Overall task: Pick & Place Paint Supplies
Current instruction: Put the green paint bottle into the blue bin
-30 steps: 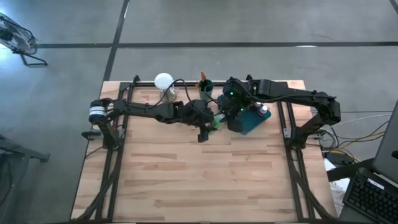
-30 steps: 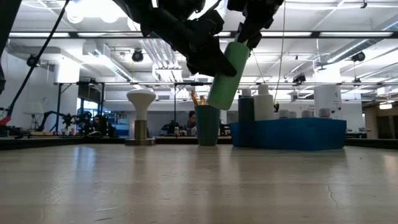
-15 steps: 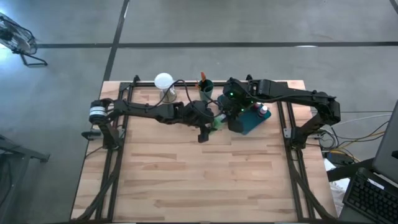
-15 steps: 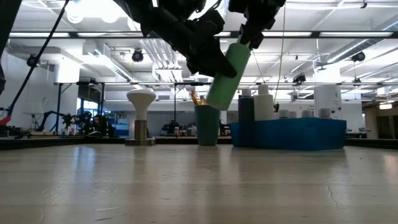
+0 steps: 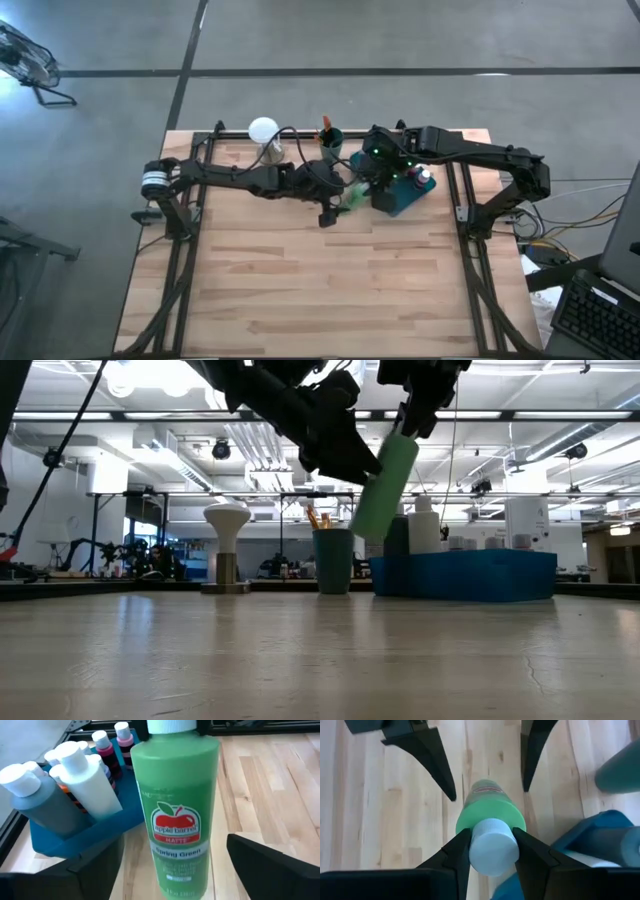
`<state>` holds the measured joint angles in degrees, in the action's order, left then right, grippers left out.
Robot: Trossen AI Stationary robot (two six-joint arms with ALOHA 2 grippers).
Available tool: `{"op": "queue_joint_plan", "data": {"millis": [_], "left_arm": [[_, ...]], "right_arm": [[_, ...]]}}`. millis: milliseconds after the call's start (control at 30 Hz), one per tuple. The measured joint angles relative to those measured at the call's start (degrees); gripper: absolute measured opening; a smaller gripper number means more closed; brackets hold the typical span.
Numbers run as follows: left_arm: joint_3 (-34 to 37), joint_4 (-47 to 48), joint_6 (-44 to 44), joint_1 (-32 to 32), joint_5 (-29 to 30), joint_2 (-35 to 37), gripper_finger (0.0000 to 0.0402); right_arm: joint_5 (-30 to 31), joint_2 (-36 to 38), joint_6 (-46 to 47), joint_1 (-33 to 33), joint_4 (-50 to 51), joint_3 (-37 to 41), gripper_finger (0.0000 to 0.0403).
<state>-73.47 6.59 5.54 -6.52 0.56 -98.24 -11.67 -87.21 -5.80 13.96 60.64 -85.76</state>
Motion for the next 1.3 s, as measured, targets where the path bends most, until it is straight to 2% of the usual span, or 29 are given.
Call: {"op": "queue_joint_plan", "data": {"millis": [100, 267, 400, 733, 867, 1000, 1300], "left_arm": [[0.0, 1.8, 0.4, 0.0, 1.1, 0.0, 0.0366], [0.1, 5.6, 1.0, -0.1, 7.5, 0.6, 0.0369], [0.8, 6.3, 0.6, -0.1, 11.0, 1.5, 0.0369], [4.2, 5.3, -1.1, -0.5, 12.0, 2.1, 0.0365], [5.9, 1.4, -1.6, -0.6, 14.6, 2.1, 0.0358], [7.8, -2.6, -2.5, -0.7, 14.7, 2.1, 0.0356], [8.1, -3.6, -1.4, -0.9, 15.6, 2.1, 0.0355]], "right_arm": [[1.0, 0.3, 0.5, 0.0, 1.7, 0.0, 0.0116], [6.8, 2.3, 2.0, 0.0, 7.7, 0.0, 0.0116], [8.7, 5.0, 4.3, 0.4, 10.6, 0.0, 0.0116], [15.0, 12.2, 12.0, 1.2, 18.0, 0.0, 0.0116], [15.1, 12.4, 13.2, 1.3, 19.2, 1.2, 0.0116], [15.5, 11.9, 13.2, 1.4, 20.1, 3.1, 0.0116], [15.9, 11.7, 12.4, 3.5, 18.9, 7.1, 0.0116]]}}
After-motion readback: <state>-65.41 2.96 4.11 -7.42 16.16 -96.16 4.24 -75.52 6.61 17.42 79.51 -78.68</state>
